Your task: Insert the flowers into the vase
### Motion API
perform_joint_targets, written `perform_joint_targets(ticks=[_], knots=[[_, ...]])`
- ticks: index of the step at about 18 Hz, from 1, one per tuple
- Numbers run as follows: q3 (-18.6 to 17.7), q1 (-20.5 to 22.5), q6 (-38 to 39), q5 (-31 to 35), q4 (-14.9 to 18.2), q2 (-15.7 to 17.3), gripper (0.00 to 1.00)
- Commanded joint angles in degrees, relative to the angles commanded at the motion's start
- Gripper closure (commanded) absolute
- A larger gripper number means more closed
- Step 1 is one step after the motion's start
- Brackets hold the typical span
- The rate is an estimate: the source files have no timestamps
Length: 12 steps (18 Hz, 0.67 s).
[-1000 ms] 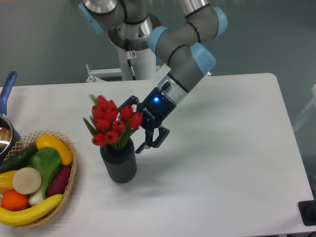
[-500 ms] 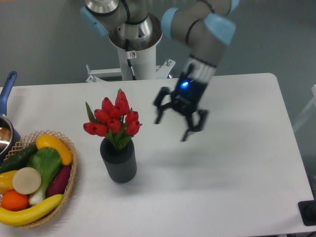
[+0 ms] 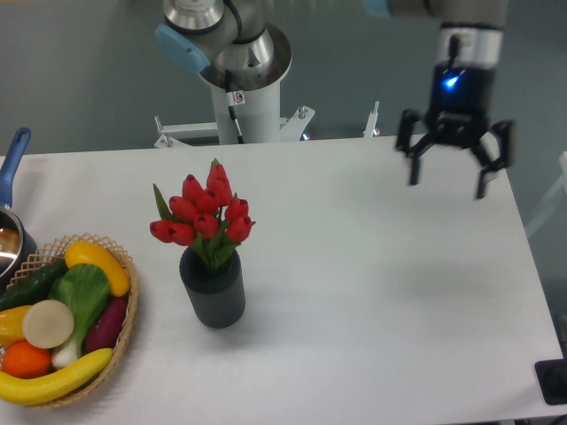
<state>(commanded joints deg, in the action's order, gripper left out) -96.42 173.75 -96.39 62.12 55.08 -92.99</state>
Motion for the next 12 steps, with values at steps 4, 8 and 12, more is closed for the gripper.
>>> perform_joint_targets(ticks=[4,8,12], knots=[[3.87,5.45,-10.11,0.81,9.24,0.71,0.00],[4.23,8.70,-18.64,1.95,13.02,0.97,0.00],[3.61,10.73,-25.86,1.95,14.26,1.23,0.00]])
